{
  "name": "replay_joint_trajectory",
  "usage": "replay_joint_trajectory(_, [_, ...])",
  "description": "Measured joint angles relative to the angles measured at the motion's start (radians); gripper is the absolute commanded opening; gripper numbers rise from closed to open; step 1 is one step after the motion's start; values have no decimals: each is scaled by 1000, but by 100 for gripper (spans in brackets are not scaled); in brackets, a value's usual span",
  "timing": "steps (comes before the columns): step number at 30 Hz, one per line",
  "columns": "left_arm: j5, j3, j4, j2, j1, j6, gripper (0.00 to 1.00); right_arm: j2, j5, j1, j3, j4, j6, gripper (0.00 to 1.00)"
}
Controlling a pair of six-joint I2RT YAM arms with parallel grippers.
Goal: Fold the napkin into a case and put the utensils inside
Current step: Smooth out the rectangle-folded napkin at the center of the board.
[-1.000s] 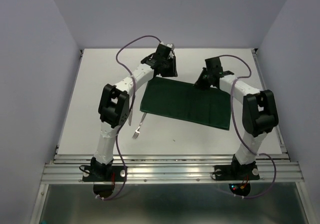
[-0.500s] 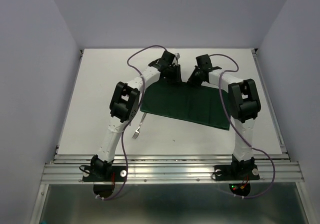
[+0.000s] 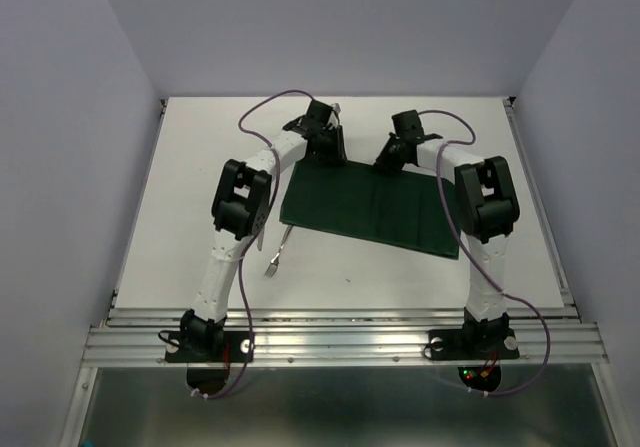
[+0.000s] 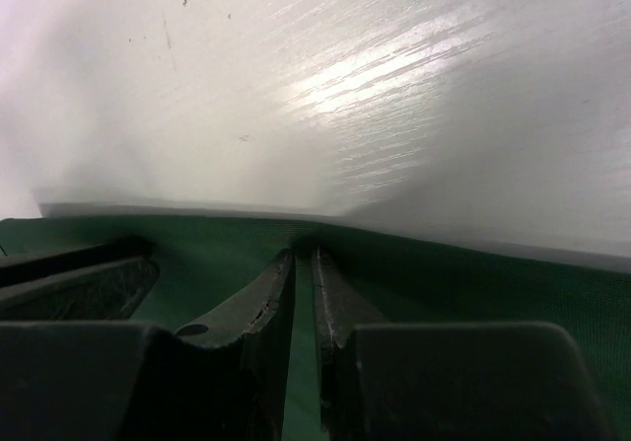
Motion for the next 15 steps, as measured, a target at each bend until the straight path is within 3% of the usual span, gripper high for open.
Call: replay_joint_trajectory(15, [-8,-47,44,0,39,3,39,-98,-22,-129,-161,43,-35,17])
